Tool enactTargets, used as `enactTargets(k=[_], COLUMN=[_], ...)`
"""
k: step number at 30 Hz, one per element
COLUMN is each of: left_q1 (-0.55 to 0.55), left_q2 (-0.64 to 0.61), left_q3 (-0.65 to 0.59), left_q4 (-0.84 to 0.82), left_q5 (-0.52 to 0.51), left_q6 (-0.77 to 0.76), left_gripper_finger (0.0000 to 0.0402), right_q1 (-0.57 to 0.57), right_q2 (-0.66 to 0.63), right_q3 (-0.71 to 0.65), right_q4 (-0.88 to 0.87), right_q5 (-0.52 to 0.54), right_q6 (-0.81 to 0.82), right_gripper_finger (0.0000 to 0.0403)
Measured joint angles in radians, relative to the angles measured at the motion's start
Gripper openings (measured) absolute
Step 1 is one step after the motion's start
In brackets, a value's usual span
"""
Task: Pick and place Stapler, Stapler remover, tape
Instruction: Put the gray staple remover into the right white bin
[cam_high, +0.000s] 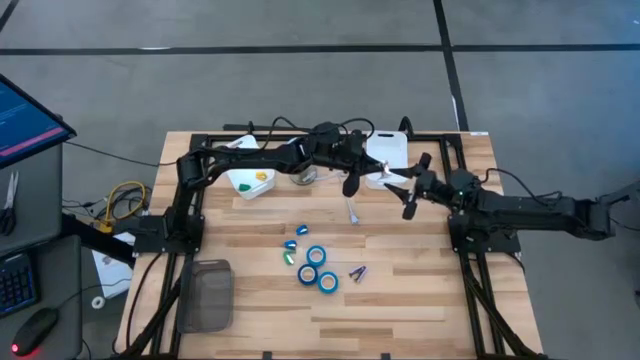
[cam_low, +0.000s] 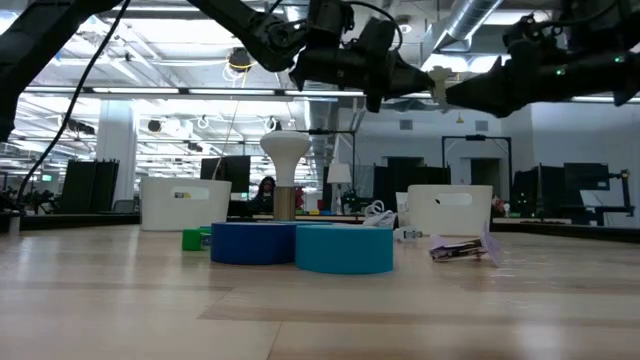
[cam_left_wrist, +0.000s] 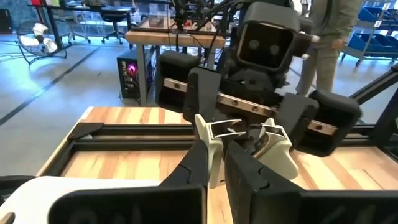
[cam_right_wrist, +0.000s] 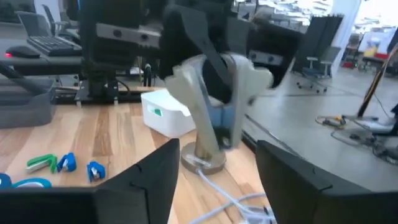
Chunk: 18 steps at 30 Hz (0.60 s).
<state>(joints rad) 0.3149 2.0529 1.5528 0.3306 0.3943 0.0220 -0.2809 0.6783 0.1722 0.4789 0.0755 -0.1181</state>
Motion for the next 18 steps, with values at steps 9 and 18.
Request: enactTargets(k=[9,18], left_q1=[0.006,0.006], left_q2=[0.000,0.000], left_q3=[0.000,-0.001], left_q4=[-0.010,-0.015], left_q5=[-0.034,-0.055], left_q6=[0.001,0.000], left_gripper_finger=[0.0011,0.0013], right_q1=[0.018,-0.001], right_q2=[0.127,0.161], right_q3=[0.000,0.000], right_q4=[0.160,0.206], right_q5=[0.012,0.041], right_q6=[-0.039,-0.039], right_gripper_finger=[0.0134,0.0046])
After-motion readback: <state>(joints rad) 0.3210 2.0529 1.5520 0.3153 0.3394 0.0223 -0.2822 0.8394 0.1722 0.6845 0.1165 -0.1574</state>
